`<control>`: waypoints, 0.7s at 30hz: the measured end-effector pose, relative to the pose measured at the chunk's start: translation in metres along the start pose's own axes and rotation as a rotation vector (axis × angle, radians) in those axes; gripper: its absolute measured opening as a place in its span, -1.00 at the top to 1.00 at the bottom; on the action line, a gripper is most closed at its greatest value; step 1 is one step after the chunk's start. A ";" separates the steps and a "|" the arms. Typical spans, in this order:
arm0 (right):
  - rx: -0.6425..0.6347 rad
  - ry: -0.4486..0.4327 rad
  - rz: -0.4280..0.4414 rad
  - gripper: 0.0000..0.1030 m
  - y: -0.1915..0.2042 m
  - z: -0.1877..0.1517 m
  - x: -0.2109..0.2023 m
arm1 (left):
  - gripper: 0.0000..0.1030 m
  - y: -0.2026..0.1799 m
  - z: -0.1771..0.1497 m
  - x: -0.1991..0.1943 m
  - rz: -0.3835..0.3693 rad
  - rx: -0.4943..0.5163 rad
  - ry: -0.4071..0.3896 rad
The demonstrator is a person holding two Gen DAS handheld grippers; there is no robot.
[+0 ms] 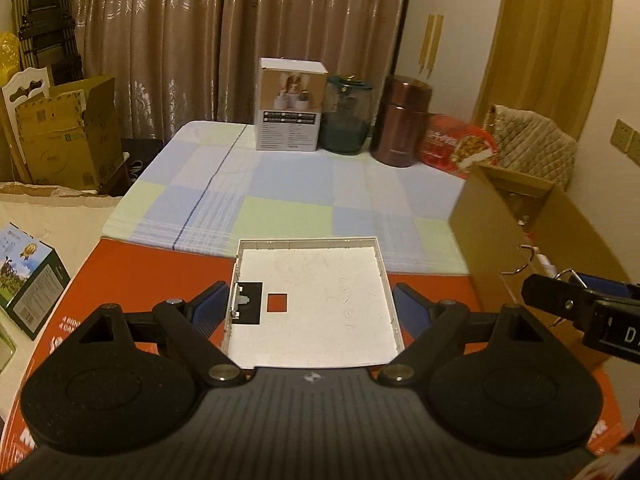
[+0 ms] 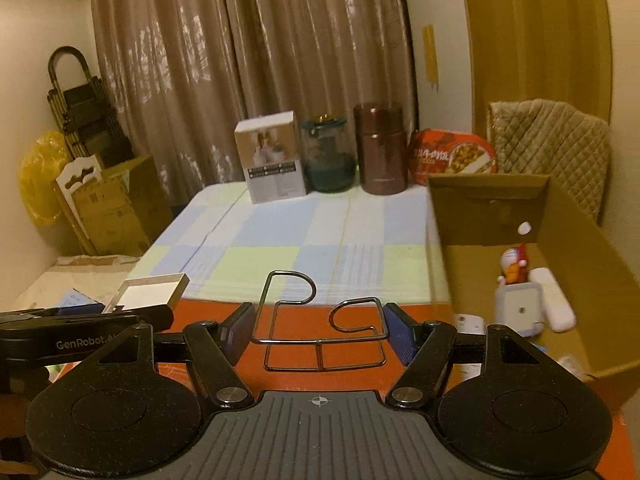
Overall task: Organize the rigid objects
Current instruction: 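Carry the white tray and wire rack over the cardboard box with both tools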
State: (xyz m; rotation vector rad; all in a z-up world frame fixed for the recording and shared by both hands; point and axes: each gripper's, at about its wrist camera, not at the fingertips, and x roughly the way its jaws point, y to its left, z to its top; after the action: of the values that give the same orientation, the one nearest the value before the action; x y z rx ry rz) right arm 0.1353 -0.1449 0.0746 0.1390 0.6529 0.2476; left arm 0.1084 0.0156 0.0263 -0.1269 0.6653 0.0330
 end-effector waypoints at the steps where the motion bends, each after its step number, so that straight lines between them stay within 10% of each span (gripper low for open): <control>1: -0.005 -0.007 -0.005 -0.28 0.000 -0.001 -0.008 | -0.65 -0.003 -0.001 -0.007 -0.006 -0.002 -0.002; 21: 0.081 -0.046 -0.114 -0.28 -0.060 -0.019 -0.089 | -0.65 -0.067 -0.020 -0.046 -0.109 0.061 0.015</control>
State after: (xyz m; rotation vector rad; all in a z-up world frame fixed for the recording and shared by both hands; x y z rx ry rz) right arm 0.0662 -0.2261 0.0994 0.1835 0.6234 0.1076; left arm 0.0650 -0.0531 0.0466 -0.1044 0.6733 -0.0934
